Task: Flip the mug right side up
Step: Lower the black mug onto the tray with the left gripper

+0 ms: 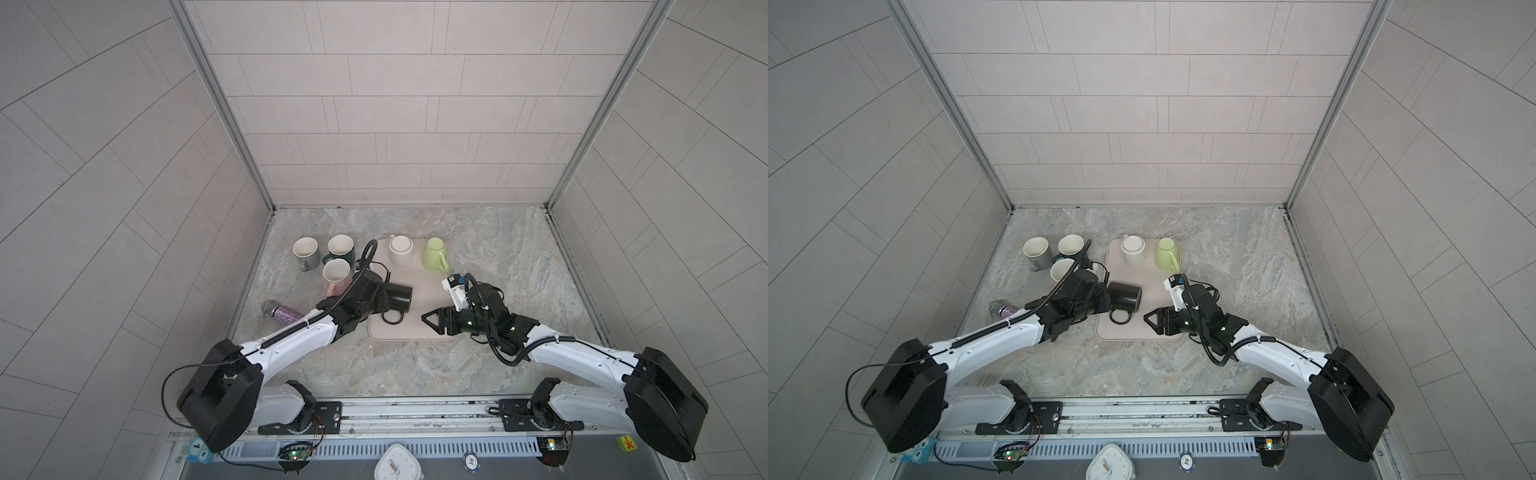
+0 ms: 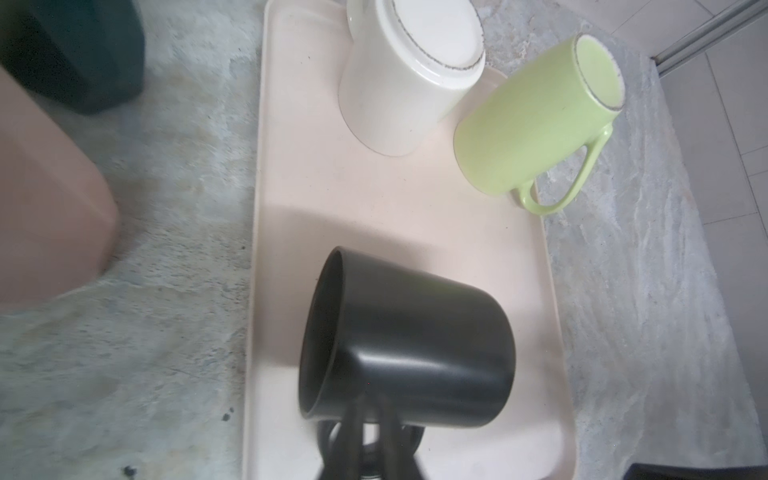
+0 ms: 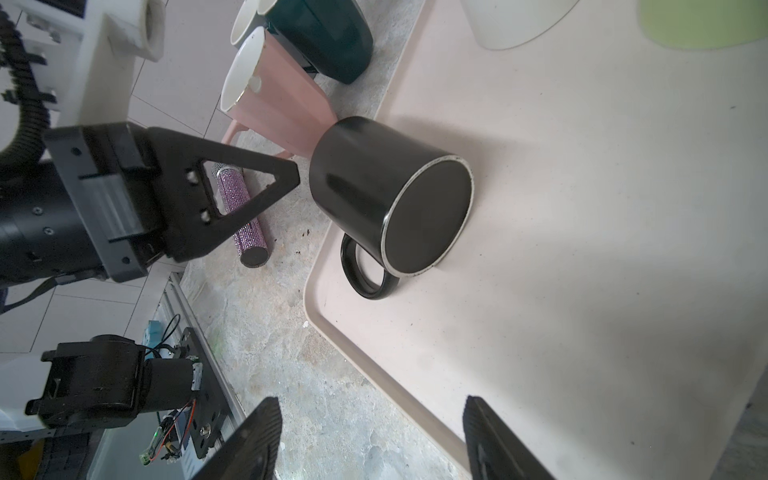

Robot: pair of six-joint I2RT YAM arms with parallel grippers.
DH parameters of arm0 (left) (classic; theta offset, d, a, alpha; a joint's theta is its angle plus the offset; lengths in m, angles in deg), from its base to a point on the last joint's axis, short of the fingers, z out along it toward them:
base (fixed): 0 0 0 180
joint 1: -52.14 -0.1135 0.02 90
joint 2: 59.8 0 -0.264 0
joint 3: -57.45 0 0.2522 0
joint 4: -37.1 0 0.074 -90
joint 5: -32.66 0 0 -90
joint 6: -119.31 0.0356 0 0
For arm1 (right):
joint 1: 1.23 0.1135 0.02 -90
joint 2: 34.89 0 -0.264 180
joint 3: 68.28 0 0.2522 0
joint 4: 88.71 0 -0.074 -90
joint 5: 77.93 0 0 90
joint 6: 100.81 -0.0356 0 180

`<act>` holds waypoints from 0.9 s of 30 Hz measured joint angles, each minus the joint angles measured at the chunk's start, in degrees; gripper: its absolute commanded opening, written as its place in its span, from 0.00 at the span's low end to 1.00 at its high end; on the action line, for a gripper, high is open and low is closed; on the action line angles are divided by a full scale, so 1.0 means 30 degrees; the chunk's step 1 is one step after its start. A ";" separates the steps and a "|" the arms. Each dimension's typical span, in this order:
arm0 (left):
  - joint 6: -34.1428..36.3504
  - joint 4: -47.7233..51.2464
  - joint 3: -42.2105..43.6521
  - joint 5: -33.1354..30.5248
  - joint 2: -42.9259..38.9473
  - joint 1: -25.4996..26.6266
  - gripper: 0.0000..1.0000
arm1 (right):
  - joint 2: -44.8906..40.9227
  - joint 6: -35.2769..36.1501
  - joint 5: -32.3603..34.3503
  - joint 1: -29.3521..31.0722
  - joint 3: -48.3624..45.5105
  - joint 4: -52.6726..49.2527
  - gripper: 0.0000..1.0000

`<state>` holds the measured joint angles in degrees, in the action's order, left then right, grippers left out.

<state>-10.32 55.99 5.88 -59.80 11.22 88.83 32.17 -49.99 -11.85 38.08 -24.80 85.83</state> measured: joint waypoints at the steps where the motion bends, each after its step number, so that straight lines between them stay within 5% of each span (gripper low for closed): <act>1: 0.0189 0.0204 0.0204 0.0015 -0.0488 -0.0044 0.48 | -0.0044 0.0160 -0.0044 -0.0015 0.0029 -0.0160 0.71; 7: 0.2375 0.0772 0.0357 0.1413 -0.1770 -0.0984 0.56 | -0.0619 0.1086 -0.0459 -0.0168 0.0044 -0.1457 0.71; 16: 0.4306 -0.0328 -0.0299 0.5654 0.1413 -0.4291 0.52 | -0.2586 0.2076 -0.1362 -0.0743 0.0306 -0.3555 0.71; 27: 0.5013 -0.2565 -0.1180 0.8692 0.2871 -0.4466 0.51 | -0.4342 0.3169 -0.1501 -0.1894 0.0976 -0.6419 0.71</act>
<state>4.71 48.30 2.34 -33.73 19.83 75.43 19.15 -40.48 -16.36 32.39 -21.87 66.57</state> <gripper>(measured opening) 0.515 0.711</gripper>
